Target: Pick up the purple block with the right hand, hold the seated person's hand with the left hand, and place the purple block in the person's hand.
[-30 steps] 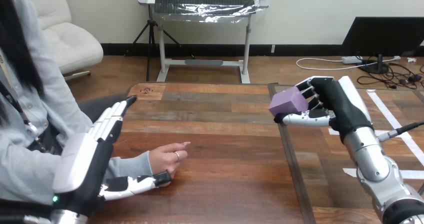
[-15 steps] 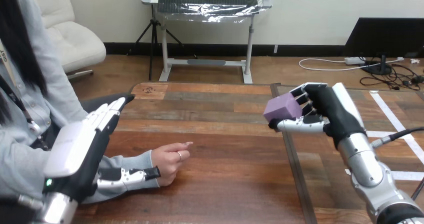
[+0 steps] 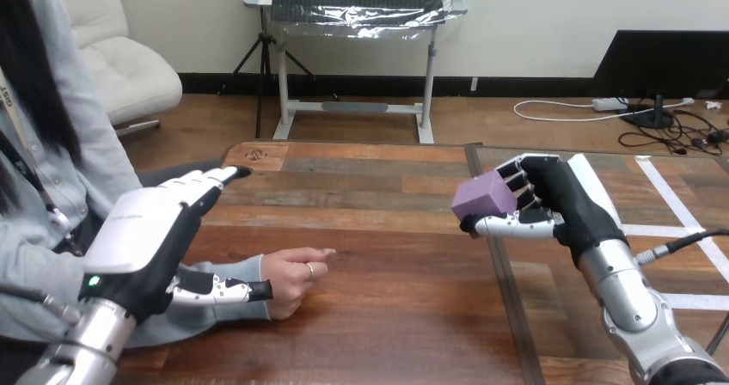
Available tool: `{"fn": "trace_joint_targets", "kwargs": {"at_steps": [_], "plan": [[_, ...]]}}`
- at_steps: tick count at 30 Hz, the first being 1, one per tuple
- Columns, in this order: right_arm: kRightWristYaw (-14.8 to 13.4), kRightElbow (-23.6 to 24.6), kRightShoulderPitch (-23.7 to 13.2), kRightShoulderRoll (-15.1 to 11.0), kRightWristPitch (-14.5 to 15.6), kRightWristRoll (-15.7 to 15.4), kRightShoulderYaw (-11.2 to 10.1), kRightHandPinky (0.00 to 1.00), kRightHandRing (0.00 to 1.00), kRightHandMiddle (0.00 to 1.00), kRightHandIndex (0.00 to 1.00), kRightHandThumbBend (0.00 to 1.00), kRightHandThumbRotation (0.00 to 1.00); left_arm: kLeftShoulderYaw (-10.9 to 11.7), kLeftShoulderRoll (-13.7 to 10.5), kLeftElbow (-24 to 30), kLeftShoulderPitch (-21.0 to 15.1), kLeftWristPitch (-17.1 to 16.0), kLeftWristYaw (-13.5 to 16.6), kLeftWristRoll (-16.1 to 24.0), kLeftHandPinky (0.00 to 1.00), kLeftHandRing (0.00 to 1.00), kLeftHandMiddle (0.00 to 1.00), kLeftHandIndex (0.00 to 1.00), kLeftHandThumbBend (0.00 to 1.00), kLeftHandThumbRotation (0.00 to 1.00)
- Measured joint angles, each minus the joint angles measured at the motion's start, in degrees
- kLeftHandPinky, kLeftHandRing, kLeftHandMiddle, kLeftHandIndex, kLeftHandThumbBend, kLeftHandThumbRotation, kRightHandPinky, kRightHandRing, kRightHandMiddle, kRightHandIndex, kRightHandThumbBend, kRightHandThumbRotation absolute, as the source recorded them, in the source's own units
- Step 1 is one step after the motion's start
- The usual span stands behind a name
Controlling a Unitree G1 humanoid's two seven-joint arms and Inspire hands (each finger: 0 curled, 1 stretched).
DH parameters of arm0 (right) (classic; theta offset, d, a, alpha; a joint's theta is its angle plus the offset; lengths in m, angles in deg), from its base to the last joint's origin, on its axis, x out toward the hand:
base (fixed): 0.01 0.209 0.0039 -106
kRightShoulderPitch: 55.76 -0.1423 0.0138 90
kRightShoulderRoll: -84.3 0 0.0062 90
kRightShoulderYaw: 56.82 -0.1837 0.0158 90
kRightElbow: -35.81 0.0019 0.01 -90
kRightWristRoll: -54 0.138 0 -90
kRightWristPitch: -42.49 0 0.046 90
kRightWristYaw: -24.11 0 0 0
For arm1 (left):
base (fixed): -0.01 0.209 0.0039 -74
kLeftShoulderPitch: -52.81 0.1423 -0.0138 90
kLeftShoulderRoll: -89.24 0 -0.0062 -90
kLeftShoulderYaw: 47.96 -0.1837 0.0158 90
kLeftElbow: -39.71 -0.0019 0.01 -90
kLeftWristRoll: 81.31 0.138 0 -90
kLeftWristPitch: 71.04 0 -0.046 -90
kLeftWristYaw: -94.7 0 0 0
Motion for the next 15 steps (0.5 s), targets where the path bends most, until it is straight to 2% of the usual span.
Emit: {"fn": "trace_joint_targets", "kwargs": {"at_steps": [15], "plan": [[0.6,0.0,1.6,0.0,-1.6,0.1,-0.2,0.34,0.39,0.46,0.52,0.76,0.0,-6.2,-2.3,-5.8,-4.8,1.9,-0.8,1.4,0.76,0.8,0.8,0.81,1.0,0.36]]}}
